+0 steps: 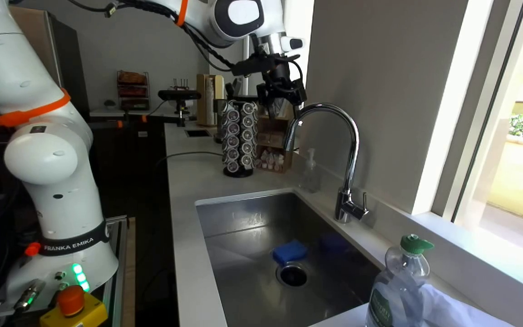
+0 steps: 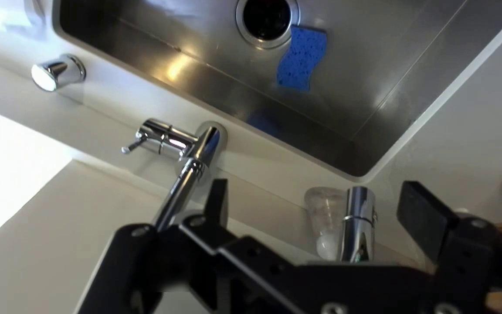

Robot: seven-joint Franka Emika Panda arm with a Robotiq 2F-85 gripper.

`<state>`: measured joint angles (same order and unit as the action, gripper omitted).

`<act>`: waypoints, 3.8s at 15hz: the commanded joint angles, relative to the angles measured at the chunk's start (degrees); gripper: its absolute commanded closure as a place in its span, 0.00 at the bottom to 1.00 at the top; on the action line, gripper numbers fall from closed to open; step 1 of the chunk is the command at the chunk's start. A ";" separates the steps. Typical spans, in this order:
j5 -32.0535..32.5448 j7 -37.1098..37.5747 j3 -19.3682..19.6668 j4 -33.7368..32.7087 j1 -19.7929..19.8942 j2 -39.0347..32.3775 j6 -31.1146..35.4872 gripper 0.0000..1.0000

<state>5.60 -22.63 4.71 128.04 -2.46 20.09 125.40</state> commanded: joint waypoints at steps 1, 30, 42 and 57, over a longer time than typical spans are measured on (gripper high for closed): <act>-0.10 -0.67 -0.80 -1.62 -0.21 -1.20 -0.30 0.00; -17.99 -13.65 -2.30 -1.86 -8.47 -3.36 -1.84 0.00; -27.36 -22.25 -5.78 -1.03 -12.56 -4.15 -2.51 0.00; -28.21 -23.68 -9.63 -1.61 -13.00 -8.08 -3.47 0.00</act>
<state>-22.46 -46.46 -3.69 126.39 -16.27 12.28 121.25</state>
